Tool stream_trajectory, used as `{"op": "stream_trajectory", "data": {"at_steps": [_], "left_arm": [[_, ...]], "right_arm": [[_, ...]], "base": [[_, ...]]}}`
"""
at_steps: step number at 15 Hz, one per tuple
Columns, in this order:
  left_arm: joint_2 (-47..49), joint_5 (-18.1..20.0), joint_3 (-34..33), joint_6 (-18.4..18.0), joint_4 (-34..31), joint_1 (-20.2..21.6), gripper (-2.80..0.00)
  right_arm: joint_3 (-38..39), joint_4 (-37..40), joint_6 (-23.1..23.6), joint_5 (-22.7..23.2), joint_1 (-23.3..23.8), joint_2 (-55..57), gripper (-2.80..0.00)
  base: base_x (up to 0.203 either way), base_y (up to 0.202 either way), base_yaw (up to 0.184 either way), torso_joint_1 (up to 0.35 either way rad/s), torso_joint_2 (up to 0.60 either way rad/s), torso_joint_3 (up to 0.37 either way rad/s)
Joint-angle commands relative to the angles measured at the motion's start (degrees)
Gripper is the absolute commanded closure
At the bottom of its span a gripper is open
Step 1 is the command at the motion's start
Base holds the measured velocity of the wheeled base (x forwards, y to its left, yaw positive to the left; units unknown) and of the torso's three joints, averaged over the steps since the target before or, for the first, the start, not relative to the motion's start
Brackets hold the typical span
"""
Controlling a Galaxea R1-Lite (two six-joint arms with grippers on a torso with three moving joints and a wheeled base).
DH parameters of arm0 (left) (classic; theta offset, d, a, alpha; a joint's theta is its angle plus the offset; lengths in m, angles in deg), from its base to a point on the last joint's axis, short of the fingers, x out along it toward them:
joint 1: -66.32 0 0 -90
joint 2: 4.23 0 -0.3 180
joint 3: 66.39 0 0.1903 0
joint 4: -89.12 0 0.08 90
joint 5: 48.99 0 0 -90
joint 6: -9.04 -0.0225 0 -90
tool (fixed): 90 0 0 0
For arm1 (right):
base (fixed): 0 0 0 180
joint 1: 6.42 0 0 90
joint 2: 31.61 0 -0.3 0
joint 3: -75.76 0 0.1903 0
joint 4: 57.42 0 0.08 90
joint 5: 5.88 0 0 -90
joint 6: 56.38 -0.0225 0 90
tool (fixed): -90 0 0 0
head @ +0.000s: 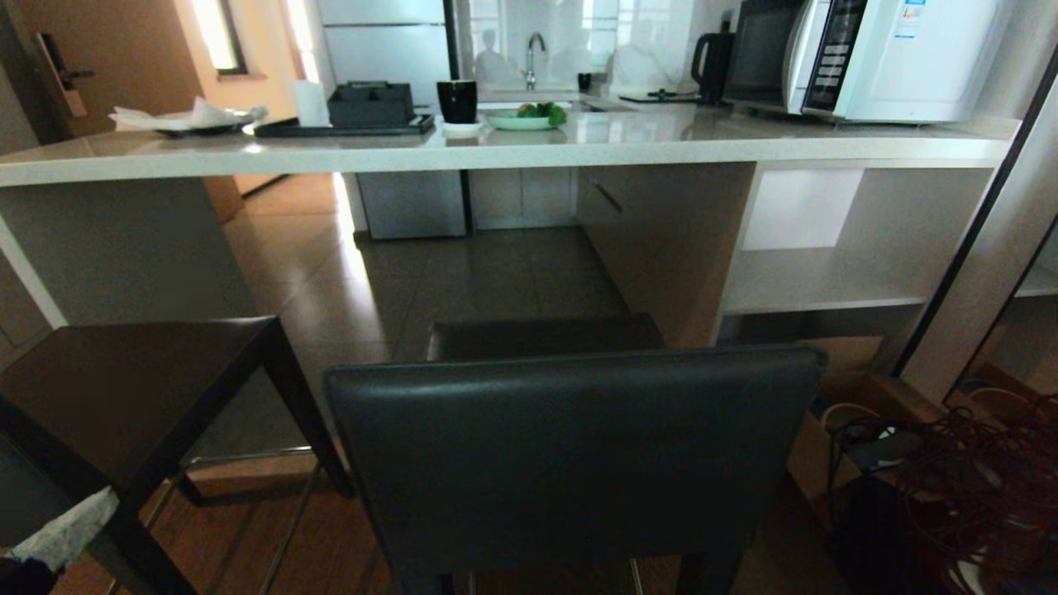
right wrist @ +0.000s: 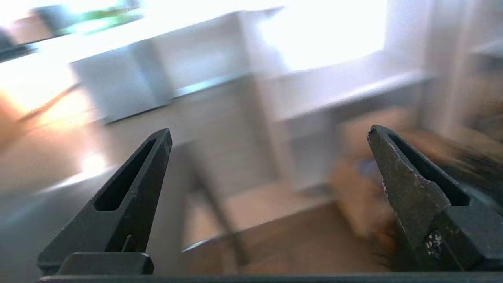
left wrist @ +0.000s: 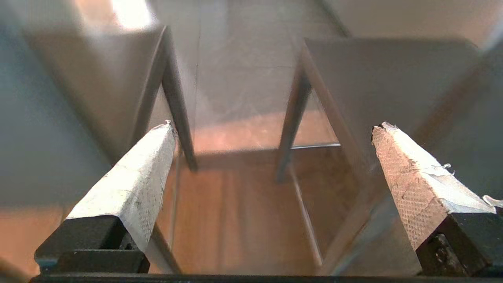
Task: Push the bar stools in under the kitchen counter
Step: Push the gray chair back under the dining table
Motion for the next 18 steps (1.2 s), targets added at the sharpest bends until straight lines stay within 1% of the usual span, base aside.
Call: {"op": "stream_trajectory", "data": {"at_steps": [1, 2, 3, 4, 5, 6, 7, 8, 9, 10, 11, 12, 13, 14, 15, 16, 18], "left_arm": [[-0.61, 4.63, 0.23, -0.35, 0.05, -3.41, -2.80], [0.05, 8.29, 0.23, 0.08, 0.04, -5.52, -2.80], [0.23, 12.06, 0.30, 0.37, 0.06, -7.79, -2.80], [-0.24, 15.22, 0.81, 0.47, 0.04, -9.14, -2.80], [-1.54, 17.04, 1.67, 0.54, -0.08, -10.03, -2.80], [-3.68, 18.92, 2.27, 0.84, -0.37, -11.35, -2.80], [-6.46, 20.38, 2.81, 2.26, -1.04, -13.21, -2.80], [-9.60, 21.22, 3.76, 5.44, -2.19, -16.02, -2.80], [-12.46, 21.62, 5.17, 10.30, -3.69, -19.97, -2.80], [-14.84, 21.67, 6.21, 14.59, -4.76, -23.80, -2.80], [-16.99, 21.62, 6.83, 17.01, -5.56, -26.75, -2.80], [-18.35, 21.46, 7.11, 18.40, -6.13, -27.82, -2.80], [-18.80, 20.94, 6.99, 18.61, -6.26, -26.46, -2.80], [-19.94, 20.13, 6.46, 18.64, -6.27, -24.06, -2.80], [-22.16, 19.72, 5.07, 18.54, -6.10, -22.82, -2.80], [-24.43, 19.54, 3.93, 18.52, -6.24, -23.18, -2.80], [-29.49, 19.12, 2.03, 18.50, -9.36, -24.36, -2.80]], "right_arm": [[-0.74, 5.51, -0.14, 10.97, -0.70, -11.18, -2.80], [-1.10, 9.89, -0.26, 18.36, -0.90, -14.99, -2.80], [-1.74, 14.18, -0.52, 23.71, -1.15, -17.52, -2.80], [-2.83, 15.76, -1.16, 25.51, -1.30, -18.22, -2.80], [-4.87, 15.92, -2.90, 25.80, -1.48, -17.78, -2.80], [-6.82, 15.93, -6.27, 26.21, -1.61, -17.41, -2.80], [-8.88, 15.94, -10.01, 26.76, -1.75, -17.42, -2.80], [-10.67, 15.90, -13.05, 27.60, -2.21, -17.75, -2.80], [-12.16, 15.86, -14.59, 28.26, -3.42, -18.44, -2.80], [-13.04, 15.86, -15.56, 29.01, -5.55, -19.55, -2.80], [-13.73, 16.03, -16.21, 29.74, -8.39, -21.00, -2.80], [-14.32, 16.67, -16.55, 30.37, -12.19, -22.90, -2.80], [-14.71, 18.63, -16.58, 30.69, -15.06, -25.14, -2.80], [-14.82, 21.03, -16.51, 30.86, -15.88, -27.72, -2.80], [-14.74, 23.89, -16.44, 31.13, -16.25, -30.95, -2.80], [-14.73, 27.28, -16.38, 31.46, -16.38, -33.95, -2.80], [-14.55, 34.62, -16.27, 31.92, -16.22, -40.34, -2.80]], "base": [[0.000, 0.000, 0.000, 0.000, 0.00, 0.000], [0.000, 0.000, 0.000, 0.000, 0.00, 0.000], [0.000, 0.000, 0.000, 0.000, 0.00, 0.000], [0.000, 0.000, 0.000, 0.000, 0.00, 0.000], [0.000, 0.000, 0.000, 0.000, 0.00, 0.000], [0.000, 0.000, 0.000, 0.000, 0.00, 0.000], [0.000, 0.000, 0.000, 0.000, 0.00, 0.000], [0.000, 0.000, 0.000, 0.000, 0.00, 0.000], [0.000, 0.000, 0.000, 0.000, 0.00, 0.000], [0.000, 0.000, 0.000, 0.000, 0.00, 0.000], [0.000, 0.000, 0.000, 0.000, 0.00, 0.000], [0.000, 0.000, 0.000, 0.000, 0.00, 0.000], [0.000, 0.000, 0.000, 0.000, 0.00, 0.000], [0.000, 0.000, 0.000, 0.000, 0.00, 0.000], [0.000, 0.000, 0.000, 0.000, 0.00, 0.000], [0.000, 0.000, 0.000, 0.000, 0.00, 0.000], [0.000, 0.000, 0.000, 0.000, 0.00, 0.000]]}}
